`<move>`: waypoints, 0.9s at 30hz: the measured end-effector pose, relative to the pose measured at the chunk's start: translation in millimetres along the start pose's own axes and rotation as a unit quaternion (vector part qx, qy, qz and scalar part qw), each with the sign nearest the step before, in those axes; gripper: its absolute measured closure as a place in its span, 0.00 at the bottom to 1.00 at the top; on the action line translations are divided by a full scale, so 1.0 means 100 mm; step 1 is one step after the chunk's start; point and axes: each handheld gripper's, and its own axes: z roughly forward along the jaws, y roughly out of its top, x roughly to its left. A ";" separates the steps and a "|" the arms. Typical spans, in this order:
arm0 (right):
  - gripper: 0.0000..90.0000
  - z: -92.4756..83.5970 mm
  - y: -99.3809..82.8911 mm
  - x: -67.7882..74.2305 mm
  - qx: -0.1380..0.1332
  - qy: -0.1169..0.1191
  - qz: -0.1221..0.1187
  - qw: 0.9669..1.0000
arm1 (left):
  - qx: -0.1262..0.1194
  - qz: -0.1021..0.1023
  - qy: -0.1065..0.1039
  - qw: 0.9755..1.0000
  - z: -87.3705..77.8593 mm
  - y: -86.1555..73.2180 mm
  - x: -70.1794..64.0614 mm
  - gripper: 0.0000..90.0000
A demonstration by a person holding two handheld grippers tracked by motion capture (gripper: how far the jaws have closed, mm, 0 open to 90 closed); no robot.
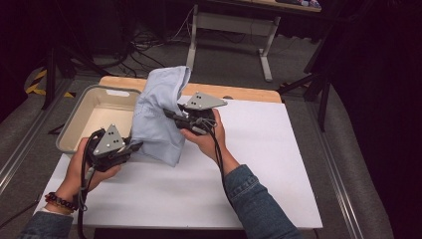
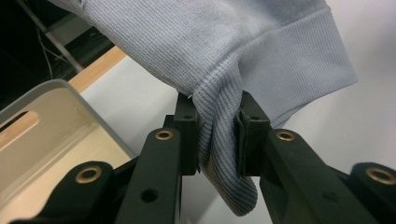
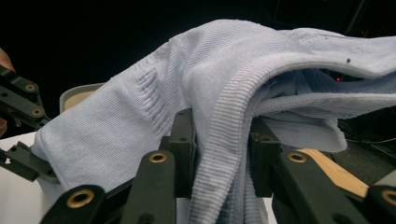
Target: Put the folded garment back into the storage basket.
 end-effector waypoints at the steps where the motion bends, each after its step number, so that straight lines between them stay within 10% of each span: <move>1: 0.77 0.02 0.00 0.00 0.000 0.000 0.001 1.000 | 0.000 -0.002 0.001 1.000 0.00 -0.01 0.01 0.83; 27: 0.78 0.54 0.14 0.05 0.002 0.017 0.009 1.000 | 0.019 -0.022 0.030 0.999 -0.16 -0.20 0.37 0.83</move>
